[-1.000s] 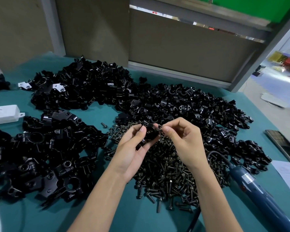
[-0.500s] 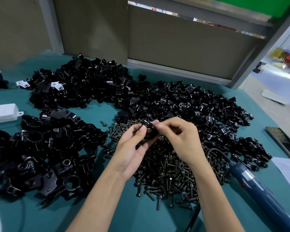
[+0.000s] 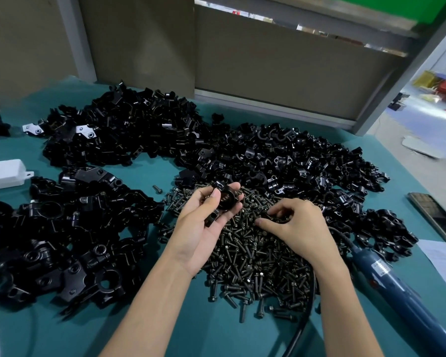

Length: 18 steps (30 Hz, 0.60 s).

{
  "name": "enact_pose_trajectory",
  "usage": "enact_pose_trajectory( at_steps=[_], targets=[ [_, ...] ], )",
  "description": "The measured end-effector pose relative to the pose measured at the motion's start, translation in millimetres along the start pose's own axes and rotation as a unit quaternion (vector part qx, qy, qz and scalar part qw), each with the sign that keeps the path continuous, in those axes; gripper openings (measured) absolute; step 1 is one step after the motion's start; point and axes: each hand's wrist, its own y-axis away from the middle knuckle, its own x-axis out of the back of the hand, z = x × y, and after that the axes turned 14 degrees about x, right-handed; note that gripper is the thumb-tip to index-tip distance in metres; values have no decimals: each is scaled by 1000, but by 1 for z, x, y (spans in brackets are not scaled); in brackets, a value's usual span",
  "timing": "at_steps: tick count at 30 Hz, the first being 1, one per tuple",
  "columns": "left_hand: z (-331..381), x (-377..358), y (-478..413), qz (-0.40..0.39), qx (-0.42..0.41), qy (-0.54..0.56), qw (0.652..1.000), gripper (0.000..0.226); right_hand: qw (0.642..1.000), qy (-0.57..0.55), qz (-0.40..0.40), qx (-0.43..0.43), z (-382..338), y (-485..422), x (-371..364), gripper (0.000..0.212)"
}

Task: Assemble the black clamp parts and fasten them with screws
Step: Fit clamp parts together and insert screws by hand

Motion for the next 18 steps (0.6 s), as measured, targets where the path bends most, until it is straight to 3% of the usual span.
enact_pose_trajectory(
  at_steps=[3,6,8,14,18],
  targets=[
    [0,1,-1,0,-2,-2,1000,24,1000,24,-12,15,-2,1,1,29],
    [0,2,-1,-2,-2,-3,1000,24,999,14,1,38,-6,1,1,9],
    [0,3,-2,-1,-2,-2,1000,26,997,-5,8,74,-10,1,3,9],
    [1,3,-1,-11,-1,13,1000,20,981,24,-124,144,-19,2,0,16],
    [2,3,-1,-12,0,16,1000,20,978,23,-129,160,-20,3,0,15]
  ],
)
